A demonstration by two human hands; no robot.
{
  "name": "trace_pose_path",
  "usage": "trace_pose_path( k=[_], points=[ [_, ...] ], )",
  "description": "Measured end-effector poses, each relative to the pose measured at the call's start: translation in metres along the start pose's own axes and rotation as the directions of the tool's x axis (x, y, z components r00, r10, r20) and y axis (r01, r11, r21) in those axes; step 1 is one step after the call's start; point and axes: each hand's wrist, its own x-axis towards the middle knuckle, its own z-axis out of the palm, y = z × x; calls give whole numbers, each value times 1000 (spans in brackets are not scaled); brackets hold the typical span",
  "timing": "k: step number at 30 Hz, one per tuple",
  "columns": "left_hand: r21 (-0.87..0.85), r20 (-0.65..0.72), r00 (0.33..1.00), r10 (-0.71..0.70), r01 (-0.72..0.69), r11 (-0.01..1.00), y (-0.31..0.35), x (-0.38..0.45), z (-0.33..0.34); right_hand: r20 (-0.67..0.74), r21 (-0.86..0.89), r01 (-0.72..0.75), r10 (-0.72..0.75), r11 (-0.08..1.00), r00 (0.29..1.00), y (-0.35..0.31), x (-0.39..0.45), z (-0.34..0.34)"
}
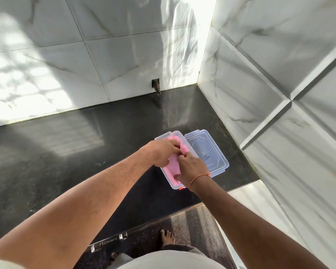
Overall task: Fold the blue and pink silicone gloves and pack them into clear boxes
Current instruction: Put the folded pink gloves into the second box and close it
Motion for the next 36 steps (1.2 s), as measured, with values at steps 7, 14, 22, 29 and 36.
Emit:
trace_pose_path(
  k=[7,14,22,29,36],
  points=[
    [-19,51,998,-32,33,999,-2,4,2,53,-21,10,-9,1000,999,4,15,5],
    [-32,-25,985,-171,170,985,-21,-17,9,19,-154,145,-144,977,989,3,29,5],
    [-68,-187,882,-432,428,901,-53,-85,37,-39,-200,390,-405,899,913,-28,59,5],
    [-200,-213,787,-579,544,815,-66,-139,68,-73,-179,539,-557,823,827,-75,68,6],
    [-304,-291,729,-619,543,782,-73,-160,77,-210,26,592,-575,805,791,-82,60,15]
  ],
)
